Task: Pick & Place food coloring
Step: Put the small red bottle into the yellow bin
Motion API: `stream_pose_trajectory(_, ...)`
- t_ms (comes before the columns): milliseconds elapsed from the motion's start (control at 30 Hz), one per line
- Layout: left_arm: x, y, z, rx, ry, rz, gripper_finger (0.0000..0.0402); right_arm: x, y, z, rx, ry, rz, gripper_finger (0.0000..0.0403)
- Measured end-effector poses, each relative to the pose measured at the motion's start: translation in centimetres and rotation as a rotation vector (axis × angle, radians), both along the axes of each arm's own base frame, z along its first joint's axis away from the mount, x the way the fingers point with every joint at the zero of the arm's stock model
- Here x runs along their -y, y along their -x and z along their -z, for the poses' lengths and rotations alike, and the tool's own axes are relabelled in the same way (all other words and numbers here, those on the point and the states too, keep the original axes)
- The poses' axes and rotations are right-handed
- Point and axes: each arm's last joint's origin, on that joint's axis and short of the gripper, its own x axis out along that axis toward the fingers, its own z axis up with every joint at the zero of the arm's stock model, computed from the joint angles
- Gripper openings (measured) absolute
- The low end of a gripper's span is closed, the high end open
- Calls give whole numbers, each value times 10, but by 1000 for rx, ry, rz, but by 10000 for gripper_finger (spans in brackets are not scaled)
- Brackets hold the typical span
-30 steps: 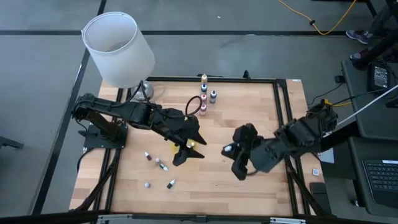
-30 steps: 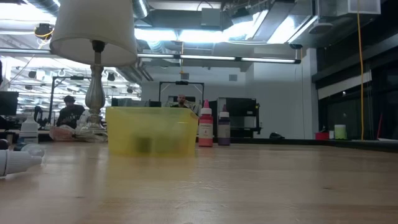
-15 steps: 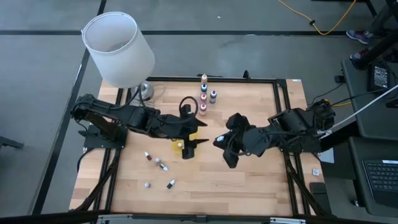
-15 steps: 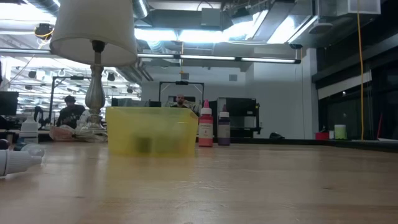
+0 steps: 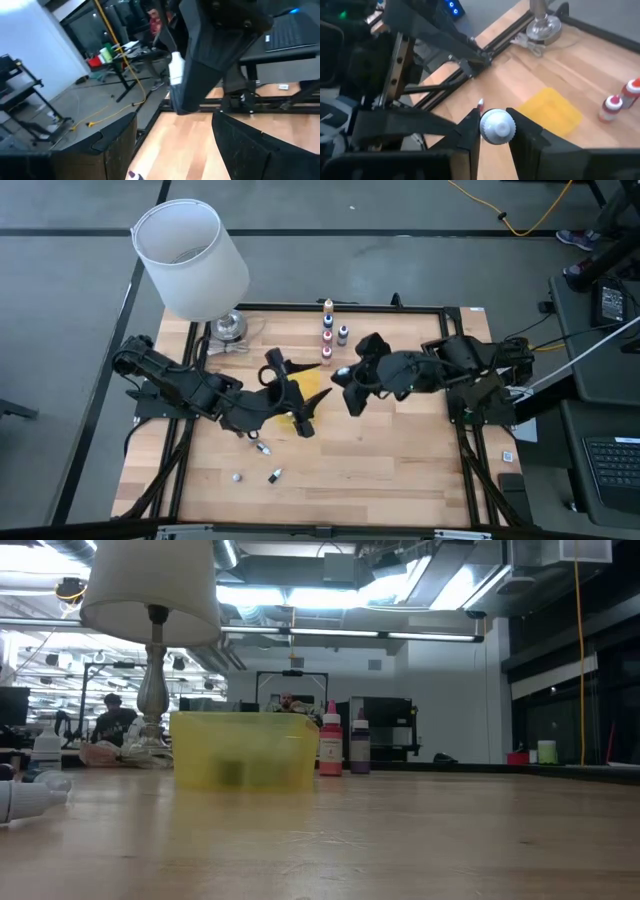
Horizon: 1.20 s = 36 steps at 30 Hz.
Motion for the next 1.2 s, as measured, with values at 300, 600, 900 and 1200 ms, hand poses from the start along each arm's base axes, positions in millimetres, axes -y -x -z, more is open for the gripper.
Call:
stream_pose_trajectory(300, -8, -2, 0, 30, 10, -97, 253, 13, -8, -6, 56, 54, -2, 91)
stream_pose_trajectory(600, -17, -5, -1, 39, 7, -146, 253, 17, -24, -4, 108, 66, 0, 92)
stream_pose_trajectory(900, -12, -3, -2, 7, -39, -114, 253, 23, -30, -1, 105, 40, -13, 92)
stream_pose_trajectory(1200, 3, -1, -15, 51, -104, -23, 253, 23, -31, -9, 168, -75, -115, 92)
